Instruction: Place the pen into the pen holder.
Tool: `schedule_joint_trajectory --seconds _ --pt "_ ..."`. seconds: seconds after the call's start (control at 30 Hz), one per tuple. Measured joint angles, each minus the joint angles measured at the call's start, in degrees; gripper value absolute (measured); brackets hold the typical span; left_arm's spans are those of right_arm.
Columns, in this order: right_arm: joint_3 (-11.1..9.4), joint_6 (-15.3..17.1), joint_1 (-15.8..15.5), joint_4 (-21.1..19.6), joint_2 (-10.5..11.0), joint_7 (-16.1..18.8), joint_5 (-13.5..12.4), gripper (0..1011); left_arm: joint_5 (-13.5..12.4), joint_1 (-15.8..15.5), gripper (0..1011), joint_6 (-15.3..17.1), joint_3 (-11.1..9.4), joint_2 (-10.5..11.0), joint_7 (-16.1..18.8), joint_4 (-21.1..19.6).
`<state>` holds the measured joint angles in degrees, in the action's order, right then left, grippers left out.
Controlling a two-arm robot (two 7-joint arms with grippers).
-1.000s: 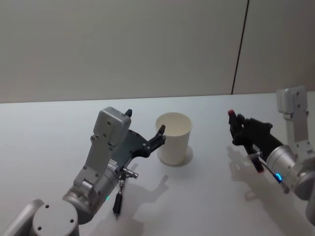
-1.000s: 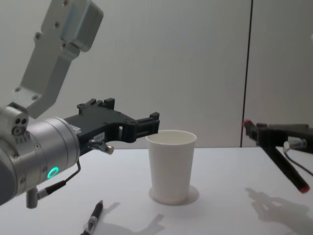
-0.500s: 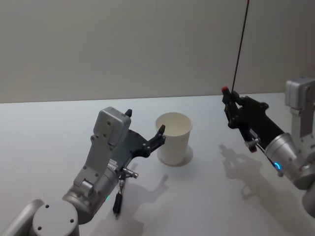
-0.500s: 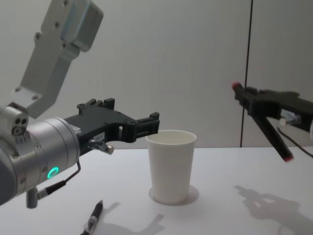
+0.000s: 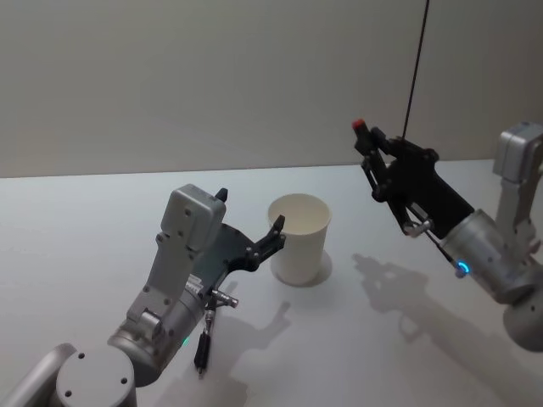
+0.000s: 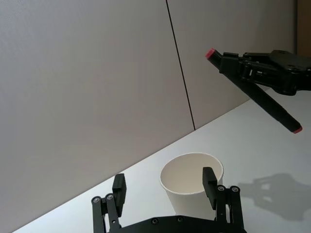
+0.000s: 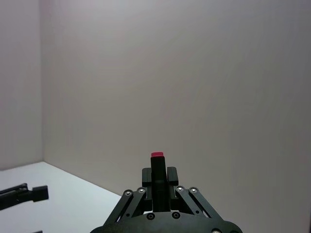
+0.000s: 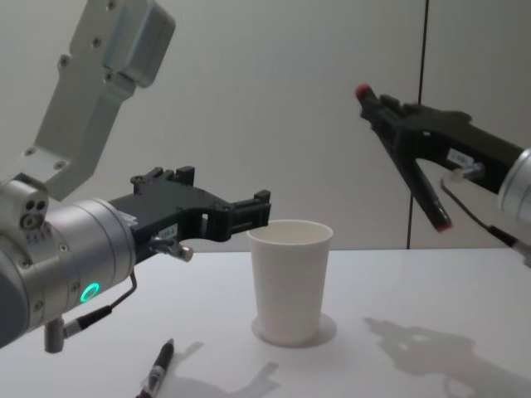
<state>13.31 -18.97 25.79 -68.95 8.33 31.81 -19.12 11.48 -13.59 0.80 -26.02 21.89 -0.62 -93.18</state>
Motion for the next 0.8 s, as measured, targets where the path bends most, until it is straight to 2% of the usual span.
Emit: schedule_joint_trajectory --seconds 0.07,0.13,0.3,0.33,0.43,0.5,0.53,0.63,0.8 --pt "0.09 -1.59 1.44 2.22 -0.46 2.63 -1.25 169 0.0 0.0 1004 0.0 0.0 0.0 0.0 0.0" --pt "0.11 -2.05 1.73 2.7 -0.56 3.46 -1.65 169 0.0 0.0 1004 0.0 0.0 0.0 0.0 0.0" --pt "0.3 -5.56 6.06 9.6 -1.97 10.4 -4.98 170 0.0 0.0 1004 0.0 0.0 0.0 0.0 0.0" --pt "0.3 -5.56 6.06 9.6 -1.97 10.4 -4.98 170 0.0 0.0 1004 0.0 0.0 0.0 0.0 0.0" --pt "0.38 -7.68 8.87 14.22 -2.85 14.0 -6.7 170 0.0 0.0 1004 0.0 0.0 0.0 0.0 0.0" --pt "0.41 -8.88 10.84 17.2 -3.46 15.63 -7.48 170 0.0 0.0 1004 0.0 0.0 0.0 0.0 0.0" --pt "0.41 -8.88 10.84 17.2 -3.46 15.63 -7.48 169 0.0 0.0 1004 0.0 0.0 0.0 0.0 0.0" --pt "0.46 -10.89 13.96 22.9 -4.42 18.19 -8.67 169 0.0 0.0 1004 0.0 0.0 0.0 0.0 0.0" --pt "0.44 -13.18 17.47 29.11 -5.48 21.17 -10.14 169 0.0 0.0 1004 0.0 0.0 0.0 0.0 0.0"
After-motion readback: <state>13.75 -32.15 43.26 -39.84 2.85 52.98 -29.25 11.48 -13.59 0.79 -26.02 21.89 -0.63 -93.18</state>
